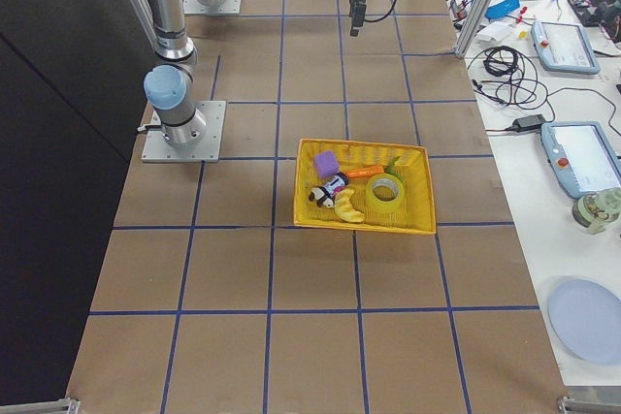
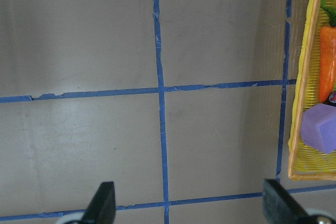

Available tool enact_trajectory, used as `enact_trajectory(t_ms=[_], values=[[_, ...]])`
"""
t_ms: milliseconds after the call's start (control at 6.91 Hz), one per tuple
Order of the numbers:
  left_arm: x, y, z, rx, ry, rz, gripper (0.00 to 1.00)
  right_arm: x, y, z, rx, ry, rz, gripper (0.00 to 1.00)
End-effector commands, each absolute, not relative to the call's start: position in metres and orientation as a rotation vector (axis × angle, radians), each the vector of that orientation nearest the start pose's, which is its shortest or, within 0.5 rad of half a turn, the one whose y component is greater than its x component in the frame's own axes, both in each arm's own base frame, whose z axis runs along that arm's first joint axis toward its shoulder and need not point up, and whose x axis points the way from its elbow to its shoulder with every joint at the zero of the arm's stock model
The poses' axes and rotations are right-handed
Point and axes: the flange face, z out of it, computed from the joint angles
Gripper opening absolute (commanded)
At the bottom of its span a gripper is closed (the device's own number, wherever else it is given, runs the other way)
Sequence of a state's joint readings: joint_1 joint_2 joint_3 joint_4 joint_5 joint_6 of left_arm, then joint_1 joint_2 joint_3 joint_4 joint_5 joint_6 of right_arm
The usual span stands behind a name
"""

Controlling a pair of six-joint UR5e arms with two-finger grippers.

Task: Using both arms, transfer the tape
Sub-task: 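Move the right gripper toward the yellow tray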

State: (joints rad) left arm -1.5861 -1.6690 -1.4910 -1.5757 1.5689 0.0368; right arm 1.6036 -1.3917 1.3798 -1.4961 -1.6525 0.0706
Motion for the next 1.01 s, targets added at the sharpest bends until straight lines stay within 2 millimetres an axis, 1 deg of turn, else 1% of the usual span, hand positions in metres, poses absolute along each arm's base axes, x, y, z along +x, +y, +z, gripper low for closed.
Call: enact_trajectory(t_ms=[0,145,289,434,579,724,868], values=[[-0.142,-0.529,0.476,0.082,3.142,0.039,1.00,0.148,-0.561,0.467,0.010,3.184,0.105,1.00],[-0.143,-0.529,0.476,0.084,3.145,0.039,1.00,0.135,-0.579,0.452,-0.245,3.188,0.017,1.00],[-0.142,-0.529,0.476,0.080,3.145,0.036,1.00,0.090,-0.594,0.444,-0.290,3.208,0.010,1.00],[-0.142,-0.529,0.477,0.080,3.145,0.034,1.00,0.018,-0.601,0.439,-0.288,3.201,0.032,1.00],[-0.142,-0.529,0.477,0.080,3.145,0.034,1.00,-0.061,-0.603,0.431,-0.445,3.174,0.065,1.00],[-0.142,-0.529,0.477,0.080,3.145,0.034,1.00,-0.137,-0.608,0.406,-0.452,3.161,0.062,1.00],[-0.142,-0.529,0.477,0.080,3.144,0.034,1.00,-0.197,-0.630,0.347,-0.567,3.149,0.041,1.00]])
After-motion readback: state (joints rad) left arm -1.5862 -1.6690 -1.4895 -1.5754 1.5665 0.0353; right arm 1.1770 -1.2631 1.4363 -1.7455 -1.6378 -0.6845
